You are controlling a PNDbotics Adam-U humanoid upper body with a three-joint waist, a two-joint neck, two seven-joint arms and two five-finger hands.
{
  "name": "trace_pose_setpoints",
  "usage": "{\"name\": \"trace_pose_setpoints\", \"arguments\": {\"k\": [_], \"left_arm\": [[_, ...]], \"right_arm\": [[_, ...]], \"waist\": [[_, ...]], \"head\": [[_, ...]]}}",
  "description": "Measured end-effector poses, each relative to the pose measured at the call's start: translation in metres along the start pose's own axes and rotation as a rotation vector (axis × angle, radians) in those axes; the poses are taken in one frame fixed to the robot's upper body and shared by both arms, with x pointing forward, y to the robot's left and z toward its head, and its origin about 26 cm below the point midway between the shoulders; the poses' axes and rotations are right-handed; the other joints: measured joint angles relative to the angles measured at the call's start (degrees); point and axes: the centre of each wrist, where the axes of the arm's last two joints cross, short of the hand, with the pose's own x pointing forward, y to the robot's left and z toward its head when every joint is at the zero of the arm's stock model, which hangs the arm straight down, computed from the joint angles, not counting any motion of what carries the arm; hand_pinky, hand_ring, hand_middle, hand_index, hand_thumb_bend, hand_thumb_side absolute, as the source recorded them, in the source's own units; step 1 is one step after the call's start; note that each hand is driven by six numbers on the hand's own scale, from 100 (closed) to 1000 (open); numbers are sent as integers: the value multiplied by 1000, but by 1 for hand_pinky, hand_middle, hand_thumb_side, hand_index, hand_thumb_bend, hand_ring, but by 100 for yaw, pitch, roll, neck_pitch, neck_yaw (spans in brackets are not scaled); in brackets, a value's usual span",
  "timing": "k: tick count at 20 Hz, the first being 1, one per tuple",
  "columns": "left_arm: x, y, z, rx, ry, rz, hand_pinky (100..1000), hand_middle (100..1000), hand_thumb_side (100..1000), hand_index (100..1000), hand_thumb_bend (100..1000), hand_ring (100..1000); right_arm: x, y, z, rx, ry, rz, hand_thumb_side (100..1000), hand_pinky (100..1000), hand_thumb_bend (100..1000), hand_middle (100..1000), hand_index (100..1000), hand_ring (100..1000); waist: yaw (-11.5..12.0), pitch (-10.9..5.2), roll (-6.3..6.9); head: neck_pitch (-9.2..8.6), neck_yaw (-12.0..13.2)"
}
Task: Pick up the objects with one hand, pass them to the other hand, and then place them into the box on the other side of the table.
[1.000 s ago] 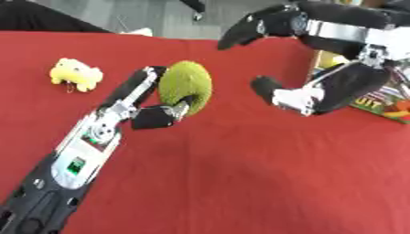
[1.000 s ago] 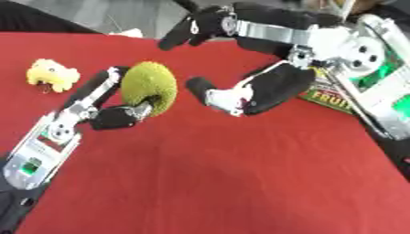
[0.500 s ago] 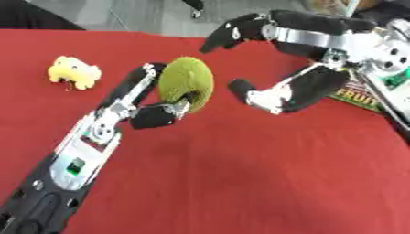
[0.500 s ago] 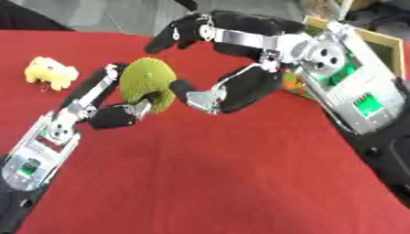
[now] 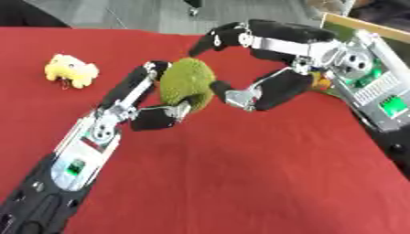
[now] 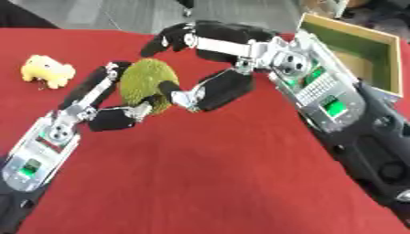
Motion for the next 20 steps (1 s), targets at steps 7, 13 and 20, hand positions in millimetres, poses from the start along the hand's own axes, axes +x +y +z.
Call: {"name": "trace_pose_setpoints", "arguments": {"k": [7, 13, 20], "left_arm": [[1, -1, 0, -7, -29, -14, 723, 584, 407, 564, 100, 657], [1, -1, 0, -5, -33, -16, 722, 583, 409, 564, 100, 657], [6, 0, -1, 0, -49, -11, 723, 583, 412, 563, 100, 656]], "right_arm": [[-7, 5, -7, 9, 31, 56, 470, 910, 269, 879, 927, 952], [-10, 6, -9, 41, 21, 98, 475, 911, 311, 879, 932, 952], [-16, 10, -12, 57, 36, 110, 481, 910, 275, 876, 931, 950]], "waist": [[2, 1, 0], [5, 1, 0], [16, 3, -6]], "head": [[35, -9], [46, -9], [47, -9]]}}
